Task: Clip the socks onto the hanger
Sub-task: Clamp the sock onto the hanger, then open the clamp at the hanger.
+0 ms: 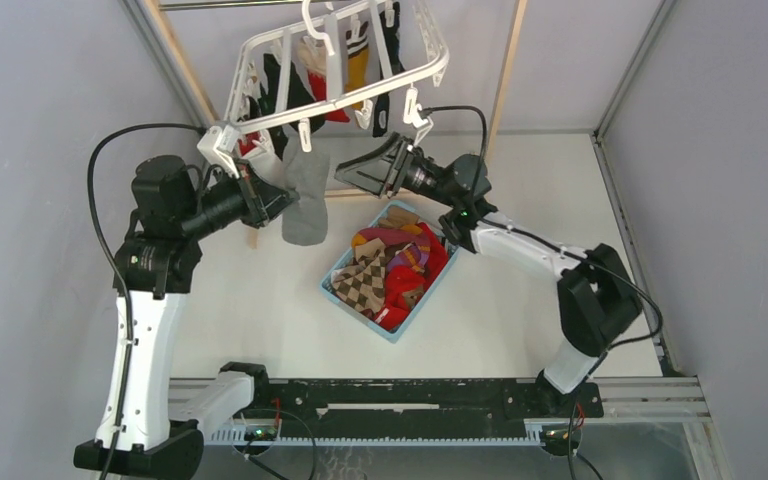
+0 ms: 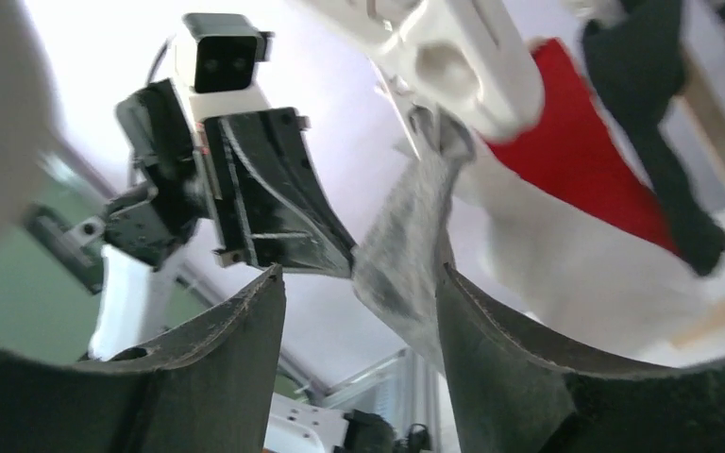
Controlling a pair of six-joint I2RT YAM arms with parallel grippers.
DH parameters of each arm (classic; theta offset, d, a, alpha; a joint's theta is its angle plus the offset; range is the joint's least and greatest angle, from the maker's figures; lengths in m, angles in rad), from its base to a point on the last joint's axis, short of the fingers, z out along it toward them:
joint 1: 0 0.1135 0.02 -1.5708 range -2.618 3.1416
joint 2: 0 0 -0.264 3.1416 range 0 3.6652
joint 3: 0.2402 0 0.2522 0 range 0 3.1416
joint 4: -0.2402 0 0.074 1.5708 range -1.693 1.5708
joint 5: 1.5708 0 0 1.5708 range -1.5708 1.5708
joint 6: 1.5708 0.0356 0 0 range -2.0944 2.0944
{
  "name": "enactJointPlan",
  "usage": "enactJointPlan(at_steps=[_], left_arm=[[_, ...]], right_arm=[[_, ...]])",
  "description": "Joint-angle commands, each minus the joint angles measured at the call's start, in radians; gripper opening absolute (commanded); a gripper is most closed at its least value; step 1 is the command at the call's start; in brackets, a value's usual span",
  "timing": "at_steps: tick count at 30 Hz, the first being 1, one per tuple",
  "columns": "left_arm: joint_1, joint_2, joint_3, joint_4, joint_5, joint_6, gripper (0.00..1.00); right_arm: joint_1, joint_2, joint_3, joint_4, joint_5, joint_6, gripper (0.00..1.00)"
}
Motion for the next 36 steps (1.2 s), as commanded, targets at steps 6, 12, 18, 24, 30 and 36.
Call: enactJointPlan(at_steps=[6,12,18,24,30,36], left_arm=[[-0.002,-0.033,-0.004,0.000,-0.074,0.079,0.00],[-0.002,-0.040,-0.011,-0.007,-0.075,0.096,0.00],[-0.003,-0.048,-0.012,-0.007,-0.071,0.097,0.00],[-0.002,-0.050,-0.003,-0.009,-0.068,0.096,0.00],[-0.002,-0.055,0.007,-0.013,-0.066,0.099,0.00],[-0.002,-0.057,0.018,-0.020,-0.064,0.103,0.00]], right_arm=[[0.008,-0.309,-0.206,-0.287,0.395,-0.450,0.68],[0.028,-0.379,-0.216,-0.275,0.584,-0.672,0.68],[0.075,-0.368,-0.140,-0.308,0.672,-0.868,0.68],[0.101,-0.323,-0.059,-0.325,0.732,-0.966,0.66],[0.101,-0.280,0.004,-0.352,0.727,-1.021,0.62],[0.093,-0.251,0.032,-0.364,0.746,-1.043,0.60]])
